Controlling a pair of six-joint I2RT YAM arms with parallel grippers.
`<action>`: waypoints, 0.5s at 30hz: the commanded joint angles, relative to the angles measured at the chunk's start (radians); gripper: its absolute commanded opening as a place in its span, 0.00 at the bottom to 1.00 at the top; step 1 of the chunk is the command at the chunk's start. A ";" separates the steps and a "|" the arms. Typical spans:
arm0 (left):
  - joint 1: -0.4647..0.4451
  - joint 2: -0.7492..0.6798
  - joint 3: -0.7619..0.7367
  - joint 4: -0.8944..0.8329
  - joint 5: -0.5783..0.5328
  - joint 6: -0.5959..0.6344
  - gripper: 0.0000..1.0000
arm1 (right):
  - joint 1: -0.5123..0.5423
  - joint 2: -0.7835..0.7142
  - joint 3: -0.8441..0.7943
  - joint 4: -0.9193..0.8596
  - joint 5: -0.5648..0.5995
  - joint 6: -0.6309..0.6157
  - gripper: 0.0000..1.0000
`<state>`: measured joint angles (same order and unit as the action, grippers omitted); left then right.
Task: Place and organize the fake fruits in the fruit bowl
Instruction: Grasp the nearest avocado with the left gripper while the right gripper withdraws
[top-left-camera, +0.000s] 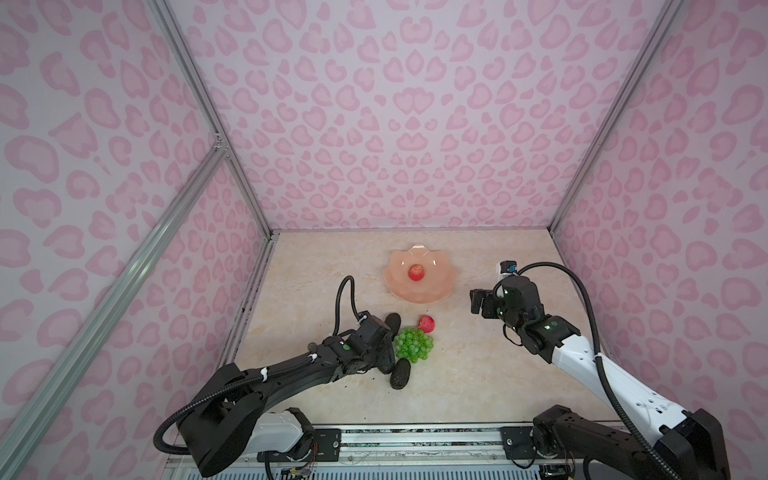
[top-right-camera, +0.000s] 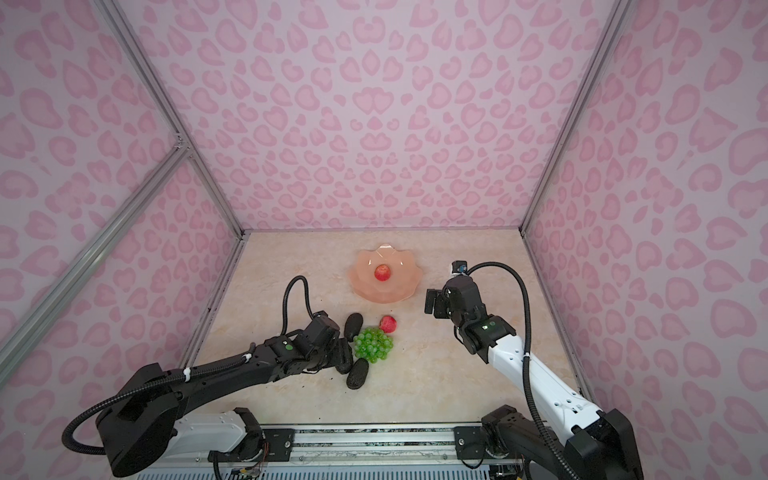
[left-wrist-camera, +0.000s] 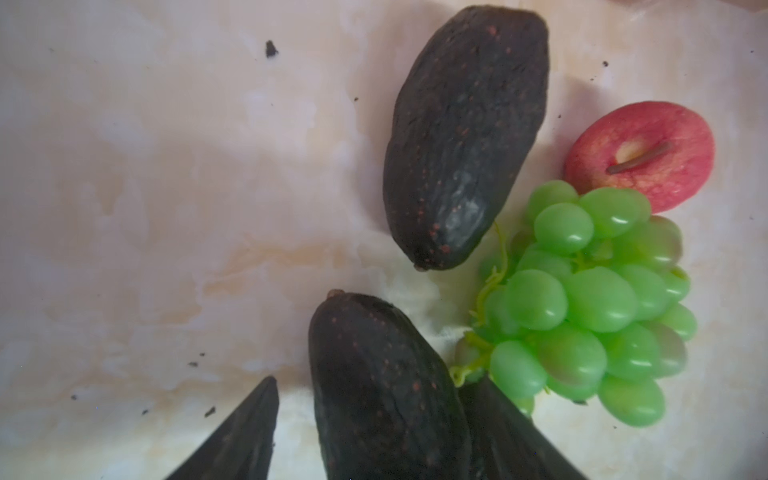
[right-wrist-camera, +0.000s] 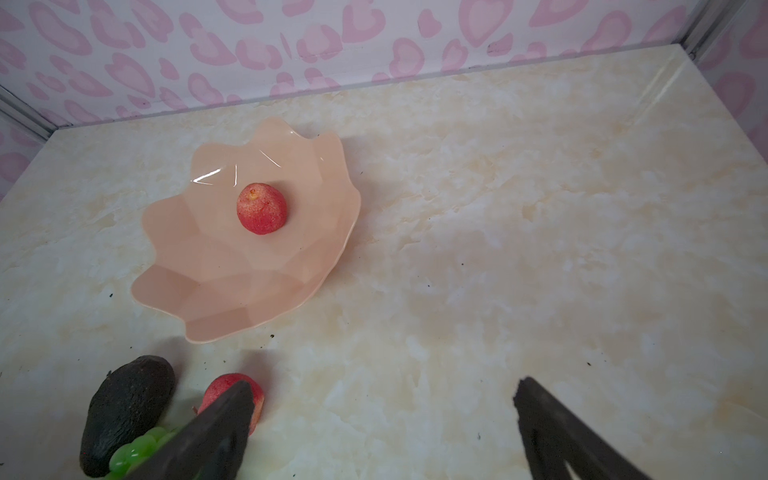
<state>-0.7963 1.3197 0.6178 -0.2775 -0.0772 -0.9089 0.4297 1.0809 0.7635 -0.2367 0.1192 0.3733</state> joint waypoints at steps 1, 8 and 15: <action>-0.002 0.034 -0.004 0.047 0.006 -0.009 0.70 | -0.007 -0.015 -0.016 -0.006 -0.004 -0.009 0.98; -0.002 0.056 -0.016 0.029 -0.017 -0.006 0.50 | -0.025 -0.038 -0.038 0.003 -0.010 -0.005 0.98; 0.001 -0.154 0.045 -0.115 -0.135 0.116 0.45 | -0.034 -0.039 -0.045 0.005 -0.015 -0.003 0.98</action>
<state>-0.8001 1.2324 0.6079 -0.3161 -0.1287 -0.8776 0.3973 1.0431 0.7242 -0.2340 0.1047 0.3733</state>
